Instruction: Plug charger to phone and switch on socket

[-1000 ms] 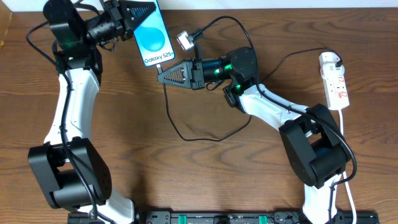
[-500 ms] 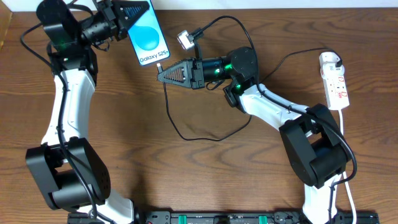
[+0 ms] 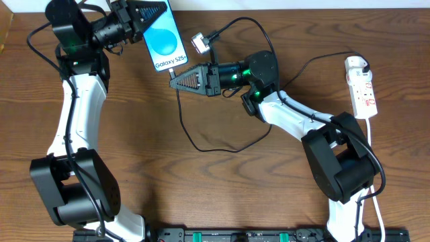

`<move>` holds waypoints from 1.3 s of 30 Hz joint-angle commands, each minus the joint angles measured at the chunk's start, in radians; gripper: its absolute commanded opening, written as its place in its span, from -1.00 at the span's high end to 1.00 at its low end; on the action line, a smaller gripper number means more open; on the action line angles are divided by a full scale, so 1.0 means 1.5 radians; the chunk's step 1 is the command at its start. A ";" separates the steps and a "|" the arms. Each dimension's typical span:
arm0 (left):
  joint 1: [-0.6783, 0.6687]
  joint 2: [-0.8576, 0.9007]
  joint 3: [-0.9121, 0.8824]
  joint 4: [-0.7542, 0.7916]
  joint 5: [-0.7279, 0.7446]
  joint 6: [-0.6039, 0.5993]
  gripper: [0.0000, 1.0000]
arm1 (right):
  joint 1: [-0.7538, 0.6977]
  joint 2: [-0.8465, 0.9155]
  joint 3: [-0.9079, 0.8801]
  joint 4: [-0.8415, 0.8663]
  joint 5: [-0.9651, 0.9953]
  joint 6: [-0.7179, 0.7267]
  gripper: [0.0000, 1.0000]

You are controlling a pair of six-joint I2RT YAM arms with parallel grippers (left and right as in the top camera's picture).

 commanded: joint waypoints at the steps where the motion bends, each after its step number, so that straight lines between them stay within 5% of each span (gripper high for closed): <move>1: 0.000 -0.006 0.007 0.008 0.024 0.004 0.86 | 0.002 0.001 0.002 0.002 0.016 -0.001 0.98; 39: 0.003 -0.006 0.007 0.008 0.064 -0.005 0.85 | 0.002 0.001 0.002 0.003 0.011 -0.001 0.97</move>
